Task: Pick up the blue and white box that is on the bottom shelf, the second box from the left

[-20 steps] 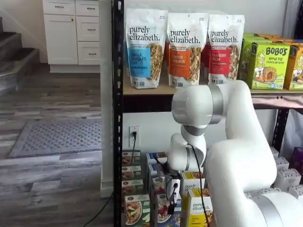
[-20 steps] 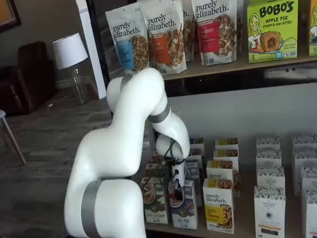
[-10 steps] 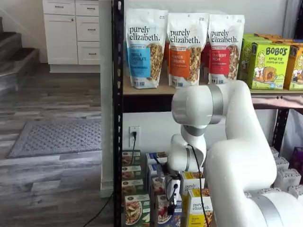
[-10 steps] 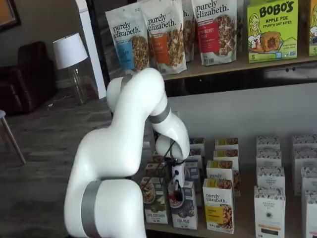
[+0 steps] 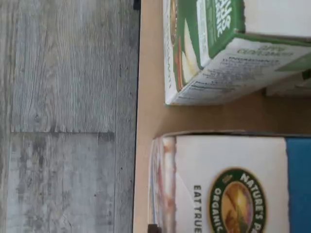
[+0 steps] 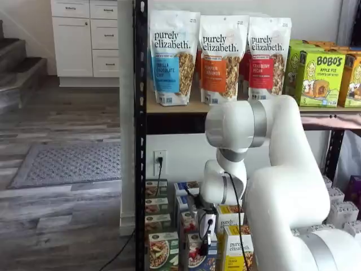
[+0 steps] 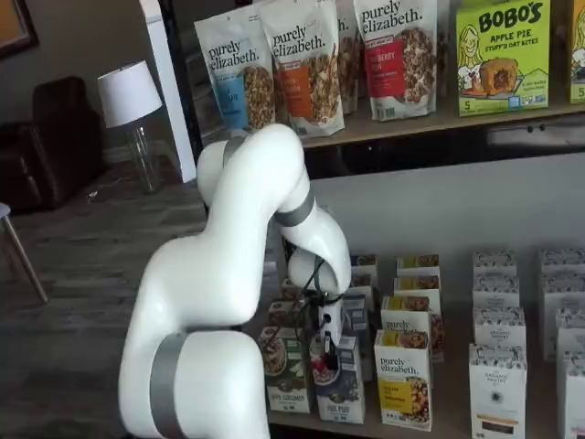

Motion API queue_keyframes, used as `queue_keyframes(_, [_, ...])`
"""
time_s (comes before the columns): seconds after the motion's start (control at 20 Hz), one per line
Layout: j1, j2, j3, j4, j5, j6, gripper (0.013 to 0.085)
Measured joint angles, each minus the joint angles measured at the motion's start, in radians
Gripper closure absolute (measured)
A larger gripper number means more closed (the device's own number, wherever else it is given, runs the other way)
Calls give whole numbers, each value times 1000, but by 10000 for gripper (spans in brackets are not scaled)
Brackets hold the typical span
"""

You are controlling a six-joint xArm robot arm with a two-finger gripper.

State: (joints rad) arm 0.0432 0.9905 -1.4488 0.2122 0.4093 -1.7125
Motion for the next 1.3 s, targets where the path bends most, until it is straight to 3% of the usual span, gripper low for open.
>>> queue_keyframes(0.15, [-1, -1, 0, -1, 6, 1, 370])
queue_keyframes(0.25, [-1, -1, -1, -4, 9, 3, 450])
queue_keyframes(0.55, [-1, -1, -3, -7, 18, 6, 570])
queue_keyframes(1.05, [-1, -18, 18, -2, 18, 1, 570])
queue_keyframes(1.3, [7, -52, 66, 37, 5, -28, 570])
